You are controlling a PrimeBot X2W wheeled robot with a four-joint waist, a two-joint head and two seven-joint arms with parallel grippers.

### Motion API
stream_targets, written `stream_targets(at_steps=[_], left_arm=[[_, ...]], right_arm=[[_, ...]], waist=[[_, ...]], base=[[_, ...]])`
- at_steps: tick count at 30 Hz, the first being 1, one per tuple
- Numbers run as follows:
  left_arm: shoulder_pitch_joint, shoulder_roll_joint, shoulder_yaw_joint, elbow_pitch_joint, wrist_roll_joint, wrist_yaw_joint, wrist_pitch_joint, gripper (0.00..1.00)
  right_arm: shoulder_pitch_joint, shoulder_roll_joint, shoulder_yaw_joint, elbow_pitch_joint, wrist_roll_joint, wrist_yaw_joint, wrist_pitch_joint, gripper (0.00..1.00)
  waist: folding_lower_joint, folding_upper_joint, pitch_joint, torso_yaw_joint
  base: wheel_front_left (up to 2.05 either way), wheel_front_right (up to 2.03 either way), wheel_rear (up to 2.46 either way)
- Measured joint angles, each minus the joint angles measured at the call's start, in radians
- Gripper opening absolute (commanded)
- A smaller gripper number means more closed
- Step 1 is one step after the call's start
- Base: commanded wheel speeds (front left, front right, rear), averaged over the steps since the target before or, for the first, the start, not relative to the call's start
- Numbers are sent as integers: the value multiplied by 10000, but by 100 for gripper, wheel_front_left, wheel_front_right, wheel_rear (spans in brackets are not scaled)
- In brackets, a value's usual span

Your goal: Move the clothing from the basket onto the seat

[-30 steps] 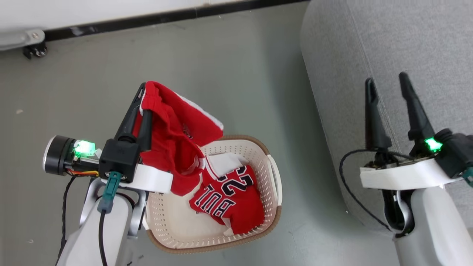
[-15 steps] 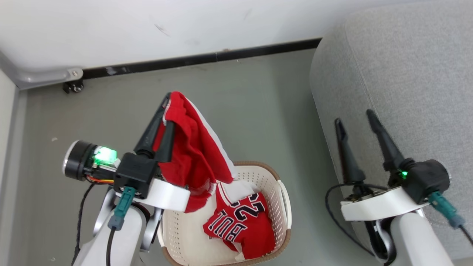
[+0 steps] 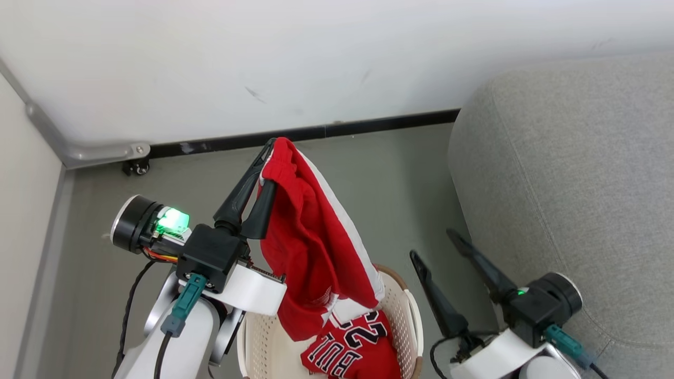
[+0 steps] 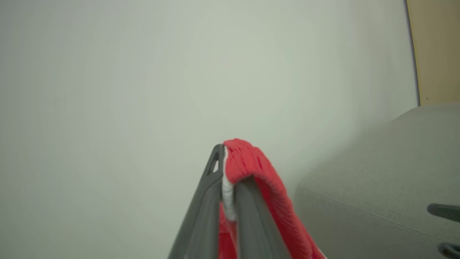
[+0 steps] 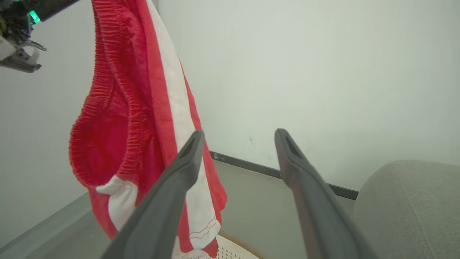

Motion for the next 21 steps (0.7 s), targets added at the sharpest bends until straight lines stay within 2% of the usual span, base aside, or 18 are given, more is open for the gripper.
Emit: stream_targets(at_steps=[21], left_arm=[[-66,-36,-357,-627,-69,-560,0,0]], right_arm=[[464,-1150,1885,-477,339,0,846,100]], waist=[[0,0,-990,-51]], base=[[0,0,0]])
